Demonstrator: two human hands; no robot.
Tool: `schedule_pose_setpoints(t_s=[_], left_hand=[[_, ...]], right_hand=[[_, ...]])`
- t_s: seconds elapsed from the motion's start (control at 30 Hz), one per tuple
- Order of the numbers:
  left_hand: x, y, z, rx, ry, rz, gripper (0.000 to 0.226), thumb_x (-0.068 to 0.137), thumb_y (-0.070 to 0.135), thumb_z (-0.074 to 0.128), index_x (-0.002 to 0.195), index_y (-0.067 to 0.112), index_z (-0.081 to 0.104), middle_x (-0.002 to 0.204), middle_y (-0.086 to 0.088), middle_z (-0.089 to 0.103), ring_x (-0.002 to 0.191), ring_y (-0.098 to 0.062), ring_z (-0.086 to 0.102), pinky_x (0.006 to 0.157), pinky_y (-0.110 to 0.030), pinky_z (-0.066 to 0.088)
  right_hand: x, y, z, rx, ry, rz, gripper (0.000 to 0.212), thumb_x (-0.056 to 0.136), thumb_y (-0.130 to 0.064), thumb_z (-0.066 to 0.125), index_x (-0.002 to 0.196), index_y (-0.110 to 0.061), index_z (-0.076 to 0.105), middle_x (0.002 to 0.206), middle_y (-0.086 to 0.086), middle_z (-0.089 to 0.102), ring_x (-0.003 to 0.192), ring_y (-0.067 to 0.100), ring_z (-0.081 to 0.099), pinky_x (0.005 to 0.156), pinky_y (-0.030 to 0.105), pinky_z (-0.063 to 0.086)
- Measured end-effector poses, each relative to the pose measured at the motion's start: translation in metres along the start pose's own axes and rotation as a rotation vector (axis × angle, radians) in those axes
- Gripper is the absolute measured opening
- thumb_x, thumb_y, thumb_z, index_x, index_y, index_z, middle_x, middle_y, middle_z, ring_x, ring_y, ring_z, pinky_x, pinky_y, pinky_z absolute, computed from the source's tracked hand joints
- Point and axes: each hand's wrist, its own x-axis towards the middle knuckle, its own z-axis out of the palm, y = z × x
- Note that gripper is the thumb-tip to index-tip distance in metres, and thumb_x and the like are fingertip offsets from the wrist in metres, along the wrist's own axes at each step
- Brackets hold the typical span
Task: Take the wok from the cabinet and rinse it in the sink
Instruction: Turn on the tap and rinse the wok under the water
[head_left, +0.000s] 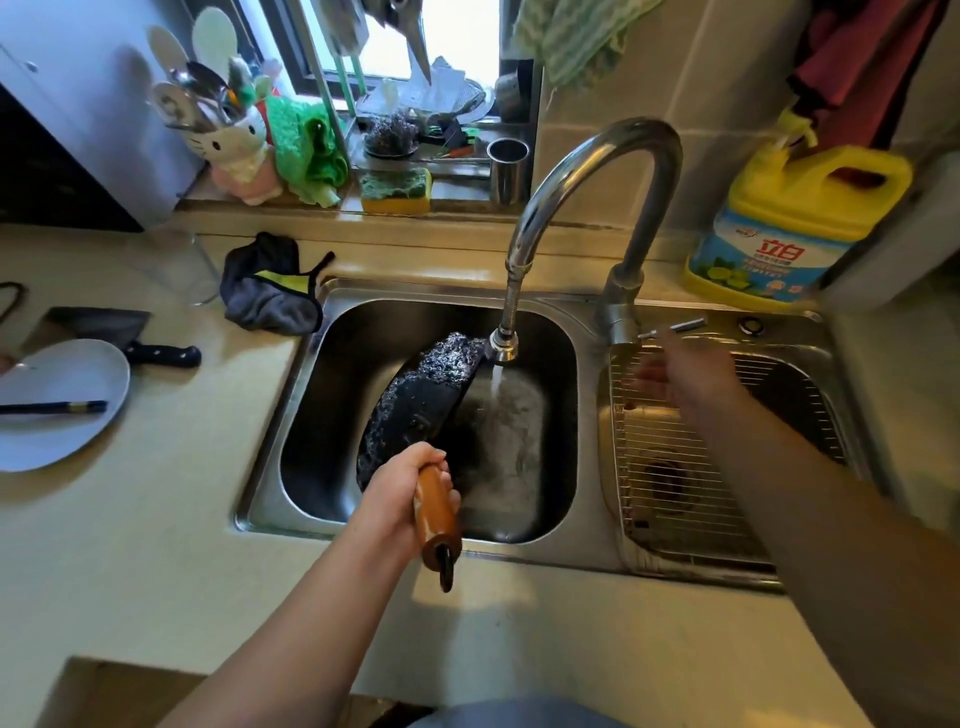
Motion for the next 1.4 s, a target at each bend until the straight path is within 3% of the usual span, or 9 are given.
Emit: schedule_pose_setpoints(t_s=[0.17, 0.37, 0.57, 0.7, 0.77, 0.87, 1.07, 1.27, 1.4], left_hand=[[-0.001, 0.002, -0.012, -0.048, -0.024, -0.034, 0.017, 0.089, 0.009, 0.055, 0.073, 0.005, 0.055, 0.057, -0.005, 0.055, 0.042, -0.011, 0.054, 0.039, -0.024, 0.048], [-0.005, 0.000, -0.021, -0.046, -0.032, -0.052, 0.018, 0.089, 0.012, 0.058, 0.073, 0.005, 0.058, 0.057, -0.006, 0.055, 0.046, -0.013, 0.054, 0.042, -0.026, 0.050], [-0.010, 0.001, -0.022, -0.048, -0.045, -0.051, 0.018, 0.091, 0.011, 0.056, 0.074, 0.005, 0.056, 0.060, -0.006, 0.053, 0.049, -0.013, 0.052, 0.043, -0.025, 0.050], [-0.013, 0.001, -0.024, -0.039, -0.055, -0.066, 0.020, 0.092, 0.012, 0.055, 0.073, 0.005, 0.056, 0.061, -0.007, 0.051, 0.052, -0.014, 0.050, 0.044, -0.025, 0.050], [-0.013, 0.001, -0.027, -0.050, -0.069, -0.078, 0.019, 0.091, 0.012, 0.056, 0.074, 0.005, 0.056, 0.060, -0.007, 0.052, 0.051, -0.014, 0.051, 0.044, -0.025, 0.050], [-0.012, 0.002, -0.031, -0.103, -0.103, -0.084, 0.016, 0.090, 0.011, 0.057, 0.075, 0.004, 0.057, 0.061, -0.006, 0.055, 0.050, -0.013, 0.054, 0.044, -0.026, 0.050], [-0.004, 0.003, -0.023, -0.141, -0.118, -0.069, 0.024, 0.092, 0.013, 0.052, 0.068, 0.008, 0.052, 0.059, -0.003, 0.051, 0.048, -0.010, 0.049, 0.052, -0.022, 0.044], [-0.003, 0.001, -0.033, 0.128, -0.119, -0.005, 0.031, 0.091, 0.025, 0.055, 0.063, 0.013, 0.051, 0.053, -0.002, 0.045, 0.042, -0.014, 0.042, 0.047, -0.026, 0.037], [-0.004, -0.001, -0.045, 0.241, -0.134, 0.047, 0.031, 0.091, 0.026, 0.055, 0.064, 0.012, 0.057, 0.062, -0.004, 0.051, 0.054, -0.016, 0.048, 0.060, -0.029, 0.043]], right_hand=[[0.036, -0.016, -0.007, 0.079, 0.130, -0.048, 0.010, 0.101, -0.016, 0.051, 0.106, -0.013, 0.060, 0.106, 0.011, 0.069, 0.083, 0.018, 0.071, 0.083, 0.038, 0.061], [0.046, -0.013, -0.008, 0.037, 0.135, -0.091, 0.013, 0.101, -0.019, 0.051, 0.103, -0.013, 0.062, 0.096, 0.007, 0.072, 0.081, 0.017, 0.072, 0.076, 0.035, 0.061], [0.058, -0.025, -0.008, 0.048, 0.101, -0.087, 0.015, 0.101, -0.025, 0.052, 0.092, -0.015, 0.059, 0.085, 0.008, 0.071, 0.053, 0.007, 0.072, 0.060, 0.029, 0.059], [0.052, -0.026, -0.009, 0.074, 0.021, -0.049, 0.021, 0.103, -0.021, 0.046, 0.109, -0.007, 0.061, 0.107, 0.016, 0.071, 0.075, 0.015, 0.074, 0.057, 0.025, 0.059], [0.036, -0.019, -0.007, 0.163, -0.066, 0.028, 0.025, 0.104, -0.018, 0.043, 0.116, -0.003, 0.059, 0.119, 0.019, 0.067, 0.080, 0.017, 0.070, 0.064, 0.026, 0.058], [-0.025, 0.008, 0.010, -0.002, -0.393, 0.216, 0.040, 0.101, -0.027, 0.048, 0.129, 0.000, 0.055, 0.103, 0.016, 0.071, 0.082, 0.023, 0.072, 0.065, 0.032, 0.058], [-0.183, 0.074, 0.088, -0.065, -1.038, 0.610, 0.061, 0.090, -0.057, 0.057, 0.103, 0.002, 0.066, 0.088, 0.020, 0.072, 0.076, 0.026, 0.072, 0.061, 0.032, 0.060], [-0.215, 0.062, 0.136, 0.303, -0.614, 0.778, 0.019, 0.095, -0.020, 0.059, 0.100, -0.001, 0.056, 0.084, 0.014, 0.059, 0.062, 0.018, 0.063, 0.043, 0.026, 0.058], [-0.223, 0.065, 0.149, 0.352, -0.613, 0.865, 0.016, 0.091, -0.010, 0.053, 0.076, -0.004, 0.057, 0.064, 0.006, 0.054, 0.038, 0.011, 0.052, 0.030, 0.017, 0.044]])
